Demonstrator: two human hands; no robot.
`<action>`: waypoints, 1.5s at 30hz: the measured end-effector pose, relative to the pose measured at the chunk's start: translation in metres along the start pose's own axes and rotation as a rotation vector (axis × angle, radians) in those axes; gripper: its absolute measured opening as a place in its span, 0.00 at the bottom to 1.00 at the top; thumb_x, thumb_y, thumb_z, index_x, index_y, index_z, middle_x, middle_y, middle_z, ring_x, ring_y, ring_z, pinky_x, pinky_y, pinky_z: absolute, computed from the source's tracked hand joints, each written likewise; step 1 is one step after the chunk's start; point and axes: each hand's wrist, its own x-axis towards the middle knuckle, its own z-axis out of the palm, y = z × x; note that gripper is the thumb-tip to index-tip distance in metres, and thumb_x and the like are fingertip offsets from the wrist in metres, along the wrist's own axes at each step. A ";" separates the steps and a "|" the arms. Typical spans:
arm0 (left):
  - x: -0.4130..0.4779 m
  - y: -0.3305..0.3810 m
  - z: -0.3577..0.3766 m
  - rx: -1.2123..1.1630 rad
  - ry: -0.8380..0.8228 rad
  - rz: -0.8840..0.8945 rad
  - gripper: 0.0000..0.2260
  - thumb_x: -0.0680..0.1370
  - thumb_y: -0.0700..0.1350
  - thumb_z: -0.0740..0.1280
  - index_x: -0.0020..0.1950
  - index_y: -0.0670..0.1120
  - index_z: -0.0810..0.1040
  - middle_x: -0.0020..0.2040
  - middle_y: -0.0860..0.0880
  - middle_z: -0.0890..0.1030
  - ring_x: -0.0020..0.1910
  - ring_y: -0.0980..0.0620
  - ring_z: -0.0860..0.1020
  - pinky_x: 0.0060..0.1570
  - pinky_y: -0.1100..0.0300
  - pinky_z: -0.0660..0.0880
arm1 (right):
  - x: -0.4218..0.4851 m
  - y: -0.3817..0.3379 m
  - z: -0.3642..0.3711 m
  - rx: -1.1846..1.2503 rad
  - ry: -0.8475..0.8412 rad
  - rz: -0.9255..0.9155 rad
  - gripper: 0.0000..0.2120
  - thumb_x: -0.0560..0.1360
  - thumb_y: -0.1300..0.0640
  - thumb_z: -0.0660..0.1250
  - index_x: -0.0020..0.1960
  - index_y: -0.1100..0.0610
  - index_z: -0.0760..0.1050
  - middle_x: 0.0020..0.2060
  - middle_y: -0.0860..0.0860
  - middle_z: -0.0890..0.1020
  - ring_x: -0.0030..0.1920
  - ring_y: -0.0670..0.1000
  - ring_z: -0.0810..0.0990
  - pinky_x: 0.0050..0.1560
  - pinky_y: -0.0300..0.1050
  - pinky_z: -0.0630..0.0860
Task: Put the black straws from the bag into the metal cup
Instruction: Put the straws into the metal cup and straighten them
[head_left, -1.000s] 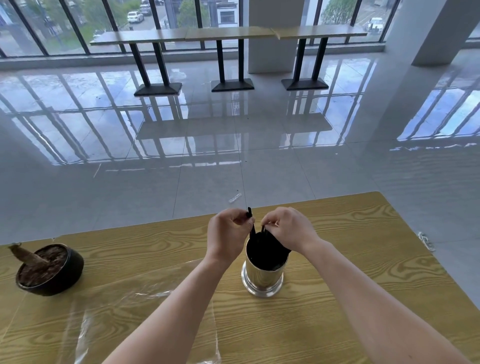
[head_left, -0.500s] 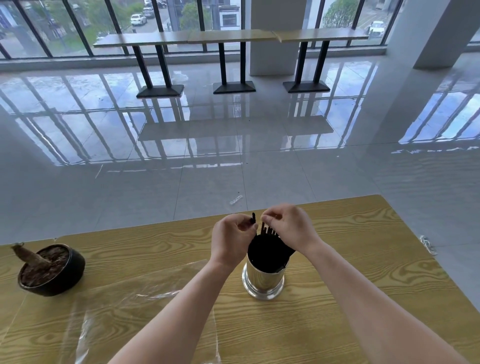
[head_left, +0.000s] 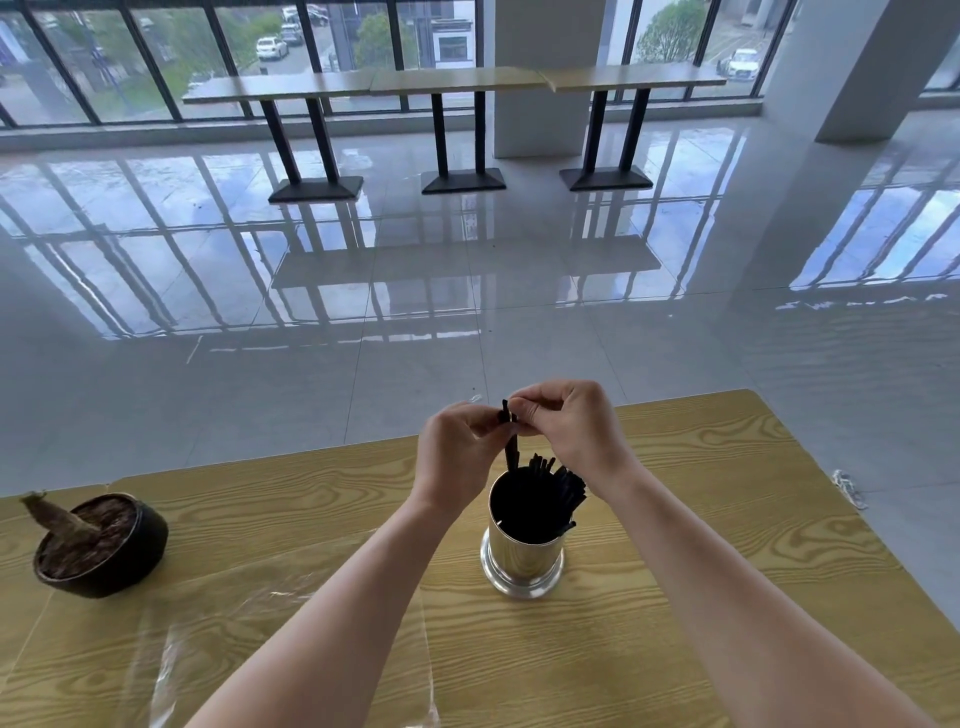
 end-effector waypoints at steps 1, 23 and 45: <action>0.001 0.002 -0.002 -0.008 -0.004 0.010 0.15 0.73 0.43 0.76 0.40 0.66 0.85 0.37 0.52 0.84 0.38 0.50 0.81 0.40 0.44 0.81 | 0.001 -0.004 0.000 0.003 -0.002 -0.016 0.10 0.73 0.56 0.76 0.41 0.40 0.85 0.38 0.45 0.88 0.39 0.48 0.88 0.46 0.52 0.86; -0.014 0.004 -0.057 -0.988 0.377 -0.432 0.01 0.74 0.39 0.74 0.42 0.43 0.85 0.39 0.46 0.83 0.39 0.52 0.82 0.41 0.58 0.82 | -0.056 0.001 -0.012 0.324 0.045 0.300 0.31 0.73 0.33 0.62 0.68 0.51 0.73 0.58 0.52 0.81 0.46 0.50 0.85 0.42 0.44 0.83; -0.039 -0.001 0.000 -1.256 0.349 -0.751 0.03 0.75 0.36 0.72 0.42 0.39 0.80 0.37 0.44 0.81 0.36 0.50 0.82 0.36 0.59 0.82 | -0.055 -0.020 -0.019 0.972 0.350 0.309 0.07 0.74 0.63 0.72 0.51 0.65 0.81 0.43 0.60 0.87 0.39 0.54 0.86 0.42 0.44 0.85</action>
